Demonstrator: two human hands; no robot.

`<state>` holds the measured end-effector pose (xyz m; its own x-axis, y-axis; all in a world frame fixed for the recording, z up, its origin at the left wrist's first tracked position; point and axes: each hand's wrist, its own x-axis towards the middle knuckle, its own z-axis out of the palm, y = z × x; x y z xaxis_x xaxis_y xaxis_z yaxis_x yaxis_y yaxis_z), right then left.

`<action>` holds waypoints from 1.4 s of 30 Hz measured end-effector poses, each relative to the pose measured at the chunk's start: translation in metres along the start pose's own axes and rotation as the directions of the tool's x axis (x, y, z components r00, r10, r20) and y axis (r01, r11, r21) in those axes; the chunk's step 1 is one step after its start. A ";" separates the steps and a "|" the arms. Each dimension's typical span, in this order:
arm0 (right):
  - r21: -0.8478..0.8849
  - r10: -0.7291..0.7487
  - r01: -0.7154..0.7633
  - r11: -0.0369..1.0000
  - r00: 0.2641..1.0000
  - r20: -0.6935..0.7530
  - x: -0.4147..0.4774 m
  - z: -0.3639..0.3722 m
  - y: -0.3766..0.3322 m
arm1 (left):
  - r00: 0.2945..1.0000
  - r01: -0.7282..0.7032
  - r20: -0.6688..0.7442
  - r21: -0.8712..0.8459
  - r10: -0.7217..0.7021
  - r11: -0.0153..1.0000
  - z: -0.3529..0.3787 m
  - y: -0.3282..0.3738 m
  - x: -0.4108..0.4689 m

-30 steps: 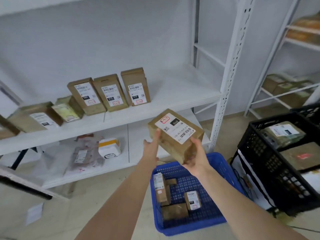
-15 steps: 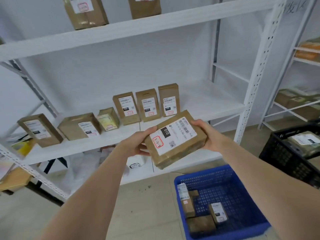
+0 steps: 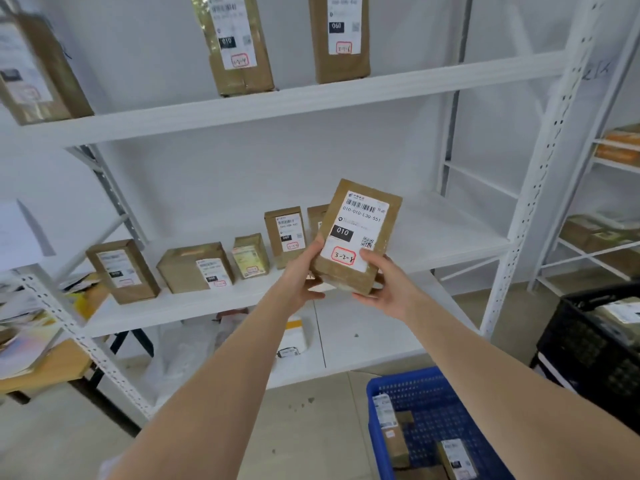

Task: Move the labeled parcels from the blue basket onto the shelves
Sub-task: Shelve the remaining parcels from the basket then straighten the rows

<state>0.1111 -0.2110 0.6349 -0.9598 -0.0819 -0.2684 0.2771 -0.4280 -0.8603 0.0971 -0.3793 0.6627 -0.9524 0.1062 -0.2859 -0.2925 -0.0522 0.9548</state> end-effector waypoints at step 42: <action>-0.195 -0.428 0.472 0.860 0.874 0.228 0.059 0.351 -0.043 | 0.809 -0.504 -0.215 0.227 0.547 0.834 -0.288 0.187 -0.031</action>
<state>0.0269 -0.5131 0.8082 -0.9680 -0.0940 0.2328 -0.2062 -0.2314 -0.9508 0.0473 -0.6781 0.8266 -0.9491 -0.1557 0.2737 0.2554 0.1282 0.9583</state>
